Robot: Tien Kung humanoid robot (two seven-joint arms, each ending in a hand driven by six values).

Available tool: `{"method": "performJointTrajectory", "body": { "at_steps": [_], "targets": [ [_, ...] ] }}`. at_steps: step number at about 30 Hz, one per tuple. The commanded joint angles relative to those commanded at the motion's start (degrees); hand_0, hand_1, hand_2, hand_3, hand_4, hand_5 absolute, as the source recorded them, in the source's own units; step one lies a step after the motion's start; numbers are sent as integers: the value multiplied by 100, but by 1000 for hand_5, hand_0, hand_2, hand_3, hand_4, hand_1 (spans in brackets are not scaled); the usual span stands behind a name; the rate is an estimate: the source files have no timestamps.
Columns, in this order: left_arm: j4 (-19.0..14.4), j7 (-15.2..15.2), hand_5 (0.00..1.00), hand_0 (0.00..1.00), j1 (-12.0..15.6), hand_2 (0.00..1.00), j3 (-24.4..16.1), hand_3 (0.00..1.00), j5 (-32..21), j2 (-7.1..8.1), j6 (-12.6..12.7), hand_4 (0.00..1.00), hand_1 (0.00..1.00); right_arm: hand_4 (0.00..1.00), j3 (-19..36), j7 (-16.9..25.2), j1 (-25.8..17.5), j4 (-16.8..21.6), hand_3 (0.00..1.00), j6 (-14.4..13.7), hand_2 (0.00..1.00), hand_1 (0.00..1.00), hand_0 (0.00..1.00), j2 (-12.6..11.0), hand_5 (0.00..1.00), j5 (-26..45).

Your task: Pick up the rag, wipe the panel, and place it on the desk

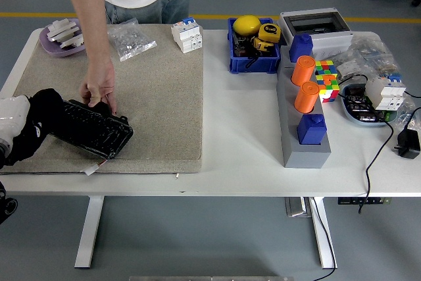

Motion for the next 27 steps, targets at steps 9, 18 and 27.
{"method": "performJointTrajectory", "body": {
  "at_steps": [9,18,27],
  "targets": [
    [364,-149,2,242,-282,508,122,540,-77,21,95,484,210,989,11,4,22,7,662,-4,703,681,814,5,776,-6],
    [375,-210,2,243,-339,506,222,539,-131,-14,116,481,210,989,26,14,26,16,661,-3,703,681,815,14,776,-18],
    [43,-112,2,242,-283,505,443,539,-67,-48,-1,483,210,990,10,14,29,10,660,-3,703,680,815,4,776,6]
  ]
}}
